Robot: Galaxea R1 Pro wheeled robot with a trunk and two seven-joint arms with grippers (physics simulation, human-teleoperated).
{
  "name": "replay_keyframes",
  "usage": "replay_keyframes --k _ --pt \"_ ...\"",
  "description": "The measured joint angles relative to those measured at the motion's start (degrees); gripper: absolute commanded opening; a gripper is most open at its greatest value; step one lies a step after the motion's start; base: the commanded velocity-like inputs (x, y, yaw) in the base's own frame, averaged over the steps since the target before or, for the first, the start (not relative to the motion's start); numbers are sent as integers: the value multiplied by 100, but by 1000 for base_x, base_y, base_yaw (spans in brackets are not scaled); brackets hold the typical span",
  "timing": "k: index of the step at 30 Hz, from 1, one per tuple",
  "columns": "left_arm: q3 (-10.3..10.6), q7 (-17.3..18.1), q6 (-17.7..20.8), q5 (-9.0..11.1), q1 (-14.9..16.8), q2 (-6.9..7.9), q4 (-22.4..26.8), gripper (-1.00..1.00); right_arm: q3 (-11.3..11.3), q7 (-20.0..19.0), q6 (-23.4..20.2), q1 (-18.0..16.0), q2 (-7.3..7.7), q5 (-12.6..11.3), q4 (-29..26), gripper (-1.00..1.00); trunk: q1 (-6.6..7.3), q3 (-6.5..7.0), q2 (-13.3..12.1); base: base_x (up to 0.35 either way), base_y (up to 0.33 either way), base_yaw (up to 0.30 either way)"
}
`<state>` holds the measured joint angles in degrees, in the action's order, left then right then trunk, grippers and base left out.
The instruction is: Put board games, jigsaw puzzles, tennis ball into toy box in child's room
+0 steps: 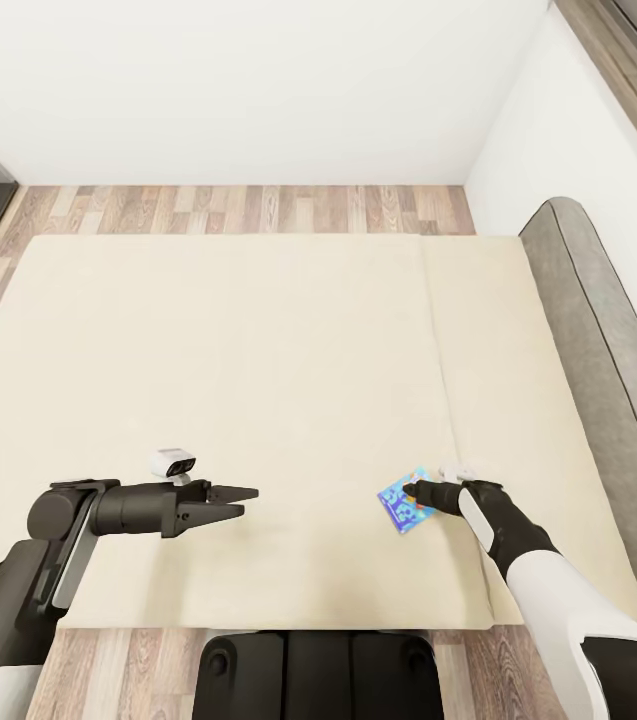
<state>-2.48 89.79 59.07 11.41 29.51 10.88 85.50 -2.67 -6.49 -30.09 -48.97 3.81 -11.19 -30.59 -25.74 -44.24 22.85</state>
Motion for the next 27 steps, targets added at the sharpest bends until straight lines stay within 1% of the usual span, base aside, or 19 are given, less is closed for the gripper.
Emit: replay_keyframes --k 5,10,27 --pt "0 0 0 -1 0 0 0 100 -4 1 -81 -7 -1 1 3 100 0 0 0 0 0 0" --pt "-4 0 0 3 0 0 0 100 -2 4 -272 -9 -1 -17 11 100 0 0 0 0 0 0" --pt "-8 0 0 4 0 0 -1 100 -2 3 -521 -26 7 -42 51 100 0 0 0 0 0 0"
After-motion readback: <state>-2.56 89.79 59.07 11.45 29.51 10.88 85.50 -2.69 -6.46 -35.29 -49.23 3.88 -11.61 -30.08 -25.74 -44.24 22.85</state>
